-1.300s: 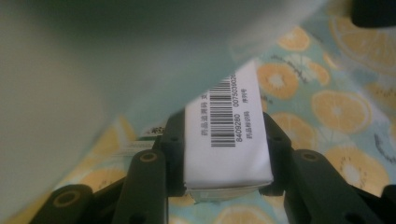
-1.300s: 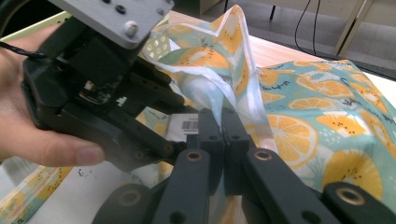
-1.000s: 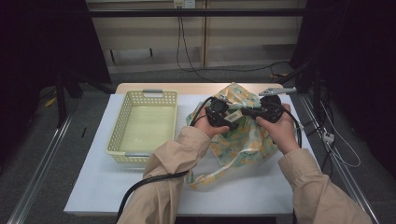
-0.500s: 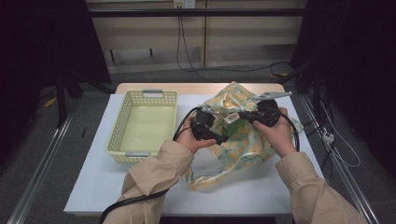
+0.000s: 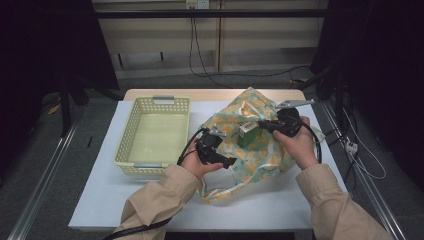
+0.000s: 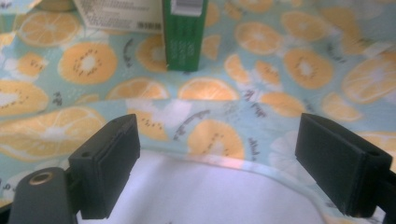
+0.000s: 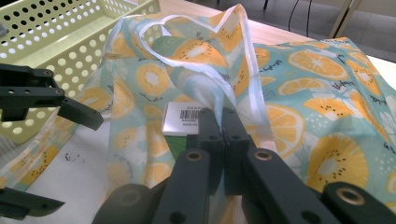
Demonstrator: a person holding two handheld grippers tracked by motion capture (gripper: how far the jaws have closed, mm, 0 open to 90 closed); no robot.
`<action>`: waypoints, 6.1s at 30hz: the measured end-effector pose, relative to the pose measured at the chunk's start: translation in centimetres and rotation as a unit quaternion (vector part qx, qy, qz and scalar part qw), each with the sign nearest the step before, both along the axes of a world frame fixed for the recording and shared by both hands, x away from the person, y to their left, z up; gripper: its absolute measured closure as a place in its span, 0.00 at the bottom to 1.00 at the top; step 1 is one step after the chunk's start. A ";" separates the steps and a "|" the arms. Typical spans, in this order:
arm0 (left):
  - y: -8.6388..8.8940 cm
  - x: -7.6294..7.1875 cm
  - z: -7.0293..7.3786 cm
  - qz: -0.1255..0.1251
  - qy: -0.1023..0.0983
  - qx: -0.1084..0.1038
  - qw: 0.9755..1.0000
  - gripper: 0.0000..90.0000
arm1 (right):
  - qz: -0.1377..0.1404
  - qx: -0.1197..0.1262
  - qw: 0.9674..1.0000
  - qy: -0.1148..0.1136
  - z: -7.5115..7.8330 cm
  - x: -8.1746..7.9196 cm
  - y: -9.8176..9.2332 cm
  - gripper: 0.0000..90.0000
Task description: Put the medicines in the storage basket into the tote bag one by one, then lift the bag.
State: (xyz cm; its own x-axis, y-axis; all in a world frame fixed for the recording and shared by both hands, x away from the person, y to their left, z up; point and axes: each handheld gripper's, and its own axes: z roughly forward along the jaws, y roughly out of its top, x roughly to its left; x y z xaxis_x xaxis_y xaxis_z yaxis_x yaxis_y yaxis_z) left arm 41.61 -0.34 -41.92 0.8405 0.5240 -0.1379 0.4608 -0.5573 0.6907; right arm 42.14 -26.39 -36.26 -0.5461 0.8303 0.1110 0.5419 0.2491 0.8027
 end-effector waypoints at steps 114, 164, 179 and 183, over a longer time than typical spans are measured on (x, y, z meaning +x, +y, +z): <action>4.3 5.6 17.5 0.066 -0.037 -0.076 0.994 0.92 | 0.028 0.044 0.997 -0.048 9.1 1.1 1.8 0.94; 17.0 -4.3 6.2 0.038 -0.056 -0.097 0.993 0.07 | 0.045 0.019 0.998 -0.047 -0.1 -9.1 -2.1 0.24; 18.5 -5.5 3.3 0.042 -0.046 -0.097 0.993 0.08 | 0.046 0.015 0.998 -0.031 -4.1 -11.4 -2.4 0.24; 18.9 -5.6 3.1 0.046 -0.046 -0.091 0.994 0.08 | 0.047 0.012 0.999 -0.024 -5.0 -11.7 -2.4 0.23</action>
State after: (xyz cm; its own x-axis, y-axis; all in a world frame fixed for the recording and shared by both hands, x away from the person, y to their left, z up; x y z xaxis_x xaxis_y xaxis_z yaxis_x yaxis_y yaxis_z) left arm 36.04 18.52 -38.86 0.8039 0.5721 -0.1624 0.4345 -0.3785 0.8173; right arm 30.41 -28.76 -41.23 -0.6260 0.7731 0.1026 0.4787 0.2771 0.8331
